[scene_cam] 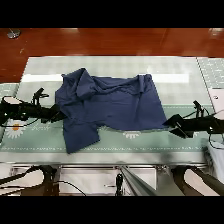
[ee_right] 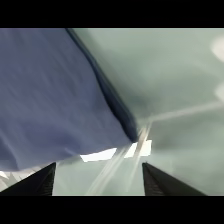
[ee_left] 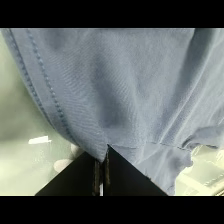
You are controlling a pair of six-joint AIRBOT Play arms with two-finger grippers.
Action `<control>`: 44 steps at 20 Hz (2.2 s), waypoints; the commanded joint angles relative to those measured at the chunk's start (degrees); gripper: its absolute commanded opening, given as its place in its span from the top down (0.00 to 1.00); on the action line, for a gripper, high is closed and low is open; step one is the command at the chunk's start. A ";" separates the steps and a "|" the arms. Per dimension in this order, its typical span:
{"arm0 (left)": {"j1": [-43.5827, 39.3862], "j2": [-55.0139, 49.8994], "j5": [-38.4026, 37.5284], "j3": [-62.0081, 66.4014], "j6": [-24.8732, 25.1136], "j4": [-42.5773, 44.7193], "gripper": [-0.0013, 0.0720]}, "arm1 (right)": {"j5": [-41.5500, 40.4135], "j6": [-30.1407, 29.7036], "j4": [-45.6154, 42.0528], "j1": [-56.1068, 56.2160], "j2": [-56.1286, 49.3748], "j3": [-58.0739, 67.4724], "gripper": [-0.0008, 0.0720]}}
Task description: Fold the shirts.
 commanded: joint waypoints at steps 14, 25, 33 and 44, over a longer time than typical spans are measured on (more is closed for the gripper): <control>0.50 5.86 -1.33 7.82 -0.31 -10.27 0.95 | 4.66 3.61 -0.50 14.82 -12.37 28.63 0.97; 1.29 26.67 4.28 62.90 -15.02 5.07 0.95 | 13.22 9.38 -12.24 14.21 9.94 82.95 0.97; 1.03 51.28 -4.37 63.17 -17.38 33.73 0.95 | 24.87 11.65 -19.21 14.21 30.12 82.95 0.97; -0.28 50.82 -9.05 35.47 -19.65 29.66 0.95 | 30.93 10.71 -17.51 14.21 31.50 61.99 0.97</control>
